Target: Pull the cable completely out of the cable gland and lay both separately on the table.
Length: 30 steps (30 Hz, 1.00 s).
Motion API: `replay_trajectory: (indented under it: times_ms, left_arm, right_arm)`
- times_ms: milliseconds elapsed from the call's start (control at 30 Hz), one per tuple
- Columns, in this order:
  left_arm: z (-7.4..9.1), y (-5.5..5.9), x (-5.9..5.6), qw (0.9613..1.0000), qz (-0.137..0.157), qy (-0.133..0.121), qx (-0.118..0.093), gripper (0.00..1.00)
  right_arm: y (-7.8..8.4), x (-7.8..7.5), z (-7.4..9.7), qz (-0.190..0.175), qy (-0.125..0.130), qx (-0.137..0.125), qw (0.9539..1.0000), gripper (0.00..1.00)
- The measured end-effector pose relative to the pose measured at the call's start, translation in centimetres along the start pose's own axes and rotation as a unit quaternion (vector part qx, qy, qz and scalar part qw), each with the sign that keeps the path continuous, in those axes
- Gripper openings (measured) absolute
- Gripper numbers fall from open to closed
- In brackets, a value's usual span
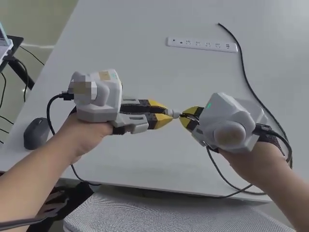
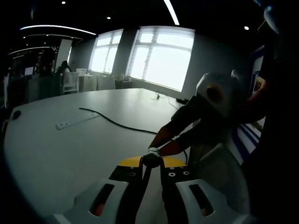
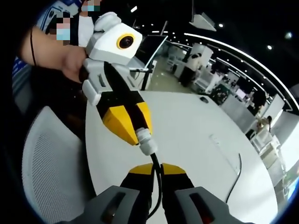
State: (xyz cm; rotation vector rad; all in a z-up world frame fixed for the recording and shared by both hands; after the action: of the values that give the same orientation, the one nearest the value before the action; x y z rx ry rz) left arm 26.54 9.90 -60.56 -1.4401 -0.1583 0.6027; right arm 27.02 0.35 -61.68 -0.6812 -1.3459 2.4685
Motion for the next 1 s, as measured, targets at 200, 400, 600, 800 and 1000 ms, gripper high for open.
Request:
replay_trajectory:
  times_ms: [200,400,600,800,1000]
  left_arm:
    - [0.1,0.0,0.0,1.0,0.0,0.001,-0.001,0.15]
    - [0.1,-0.1,0.1,1.0,0.001,0.0,-0.004,0.15]
    - [0.4,-0.3,0.3,1.0,0.001,-0.001,-0.008,0.15]
    - [0.4,-0.3,0.3,1.0,0.0,-0.001,-0.009,0.15]
    - [0.3,-0.4,0.4,0.9999,0.001,0.001,-0.011,0.15]
  right_arm:
    - [1.2,-0.5,0.3,-0.034,0.016,0.01,0.9992,0.0]
    - [2.7,-1.1,0.6,-0.096,0.036,0.022,0.9945,0.0]
    - [4.4,-1.7,0.9,-0.148,0.053,0.029,0.9872,0.0]
    - [6.1,-2.0,1.0,-0.198,0.065,0.036,0.9773,0.0]
    - [7.1,-2.2,1.1,-0.278,0.081,0.032,0.9565,0.0]
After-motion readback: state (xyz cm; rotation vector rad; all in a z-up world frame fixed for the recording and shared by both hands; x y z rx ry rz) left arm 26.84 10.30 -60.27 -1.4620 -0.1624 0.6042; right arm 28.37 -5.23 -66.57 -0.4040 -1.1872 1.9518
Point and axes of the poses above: the centre of the closed fingertips' face, and the gripper's own axes: z roughly backward along the fingers, x roughly to its left, y roughly out of its underside, the point moved 5 cm from there along z, roughly backward along the fingers, and after that the axes turned 11 degrees about -x, right-handed, at the moved point
